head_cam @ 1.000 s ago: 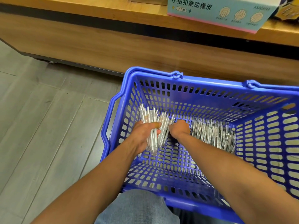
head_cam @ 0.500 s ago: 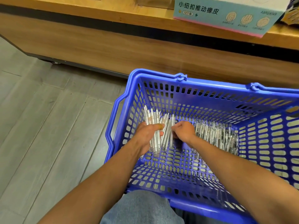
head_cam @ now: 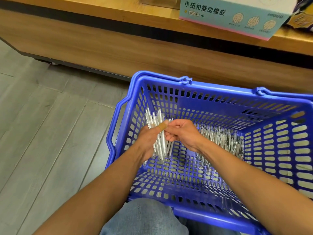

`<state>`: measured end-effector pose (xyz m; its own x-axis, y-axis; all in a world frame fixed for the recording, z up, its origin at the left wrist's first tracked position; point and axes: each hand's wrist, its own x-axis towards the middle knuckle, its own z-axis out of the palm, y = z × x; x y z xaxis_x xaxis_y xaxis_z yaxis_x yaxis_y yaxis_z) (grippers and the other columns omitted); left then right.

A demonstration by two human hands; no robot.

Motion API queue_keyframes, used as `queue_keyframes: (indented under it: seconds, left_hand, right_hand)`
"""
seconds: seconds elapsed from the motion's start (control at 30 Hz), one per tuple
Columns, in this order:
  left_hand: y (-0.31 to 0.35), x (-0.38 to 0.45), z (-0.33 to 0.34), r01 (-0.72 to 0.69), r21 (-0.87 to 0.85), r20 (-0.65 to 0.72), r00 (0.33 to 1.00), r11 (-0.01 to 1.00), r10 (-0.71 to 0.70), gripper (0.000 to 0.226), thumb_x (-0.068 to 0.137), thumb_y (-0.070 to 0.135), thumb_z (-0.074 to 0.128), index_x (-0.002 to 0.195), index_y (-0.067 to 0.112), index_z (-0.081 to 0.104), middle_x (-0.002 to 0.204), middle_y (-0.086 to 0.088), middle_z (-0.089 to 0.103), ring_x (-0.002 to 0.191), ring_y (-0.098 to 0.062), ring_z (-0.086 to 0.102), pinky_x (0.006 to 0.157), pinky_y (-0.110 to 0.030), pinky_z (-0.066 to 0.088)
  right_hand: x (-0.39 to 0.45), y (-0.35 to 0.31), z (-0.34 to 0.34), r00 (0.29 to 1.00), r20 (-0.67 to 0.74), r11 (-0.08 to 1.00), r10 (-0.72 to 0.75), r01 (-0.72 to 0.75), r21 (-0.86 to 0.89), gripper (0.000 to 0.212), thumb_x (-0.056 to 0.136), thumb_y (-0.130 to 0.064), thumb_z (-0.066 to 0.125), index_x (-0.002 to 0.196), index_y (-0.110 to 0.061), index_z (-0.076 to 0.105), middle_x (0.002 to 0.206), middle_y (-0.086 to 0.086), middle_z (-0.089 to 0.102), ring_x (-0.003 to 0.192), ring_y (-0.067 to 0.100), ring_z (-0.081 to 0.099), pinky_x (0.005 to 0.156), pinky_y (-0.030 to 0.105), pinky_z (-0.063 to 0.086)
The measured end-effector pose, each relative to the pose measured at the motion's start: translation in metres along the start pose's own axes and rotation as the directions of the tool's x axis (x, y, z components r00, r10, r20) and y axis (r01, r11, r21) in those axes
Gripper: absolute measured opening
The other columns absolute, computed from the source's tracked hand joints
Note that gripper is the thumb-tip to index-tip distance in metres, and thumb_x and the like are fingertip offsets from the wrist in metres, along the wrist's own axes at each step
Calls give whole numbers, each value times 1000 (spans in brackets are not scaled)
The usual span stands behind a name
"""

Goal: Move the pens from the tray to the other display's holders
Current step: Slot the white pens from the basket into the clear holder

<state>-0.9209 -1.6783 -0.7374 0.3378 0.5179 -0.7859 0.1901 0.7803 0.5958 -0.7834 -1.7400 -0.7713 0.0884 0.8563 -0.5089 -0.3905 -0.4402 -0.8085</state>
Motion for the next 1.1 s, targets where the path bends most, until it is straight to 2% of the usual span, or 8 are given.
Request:
queue_keyframes:
  seconds: [0.23,0.3,0.43,0.5,0.63,0.83,0.97,1.1]
  left_hand:
    - [-1,0,-1,13,53,-60,998,998,-9,112,68,36,87,155,10,21,146,-19,49,135,-32,48,112,-55,38]
    - [-2,2,-4,36,62,-114,993,997,-28,85,80,25,80,148,3,36,125,-13,65,110,-20,67,101,-49,49]
    - [-3,4,-6,61,77,-127,991,995,-51,43,84,17,76,119,9,54,100,-8,72,79,-12,70,69,-38,53]
    - [-3,4,-5,55,69,-135,990,996,-45,38,84,16,76,111,10,49,100,-8,72,81,-13,70,78,-42,55]
    - [-4,4,-2,59,76,-146,988,995,-48,77,81,17,78,142,4,33,98,-5,74,92,-16,71,106,-56,44]
    - [-6,10,-6,94,109,-117,990,990,-81,82,80,20,78,148,2,36,75,3,77,109,-21,66,113,-59,34]
    - [-9,12,-8,94,97,-127,989,991,-82,84,79,20,80,148,3,37,86,0,77,102,-17,69,113,-57,34]
    - [-10,16,-9,113,103,-124,987,988,-100,87,79,25,80,150,4,34,75,3,77,123,-27,59,116,-58,28]
  right_hand:
    - [8,15,-13,983,130,982,127,-144,126,29,76,-23,76,97,-4,72,88,15,71,71,17,67,64,22,55]
    - [15,29,-17,985,-3,979,173,-171,113,26,84,-20,71,103,-1,69,91,18,68,72,19,65,68,28,57]
    - [26,56,-24,871,-477,891,123,-308,-333,19,89,-9,67,70,-11,65,76,16,70,67,25,67,80,45,58]
    - [27,62,-23,875,-466,795,136,-377,-476,20,89,-15,68,70,-10,67,76,14,72,73,27,70,79,43,58]
    - [32,66,-21,862,-483,729,153,-429,-533,25,90,-23,68,80,-1,73,76,15,72,73,28,70,76,42,59]
    - [39,66,-11,792,-601,599,107,-534,-597,34,84,-32,72,65,-10,54,58,2,56,48,14,53,41,22,38]
    - [39,72,-9,791,-608,562,76,-537,-629,39,85,-34,71,62,-12,49,55,1,52,45,12,49,39,20,32]
    - [36,66,-17,804,-588,604,86,-512,-611,42,89,-35,66,59,-11,48,55,3,50,46,16,47,42,26,41]
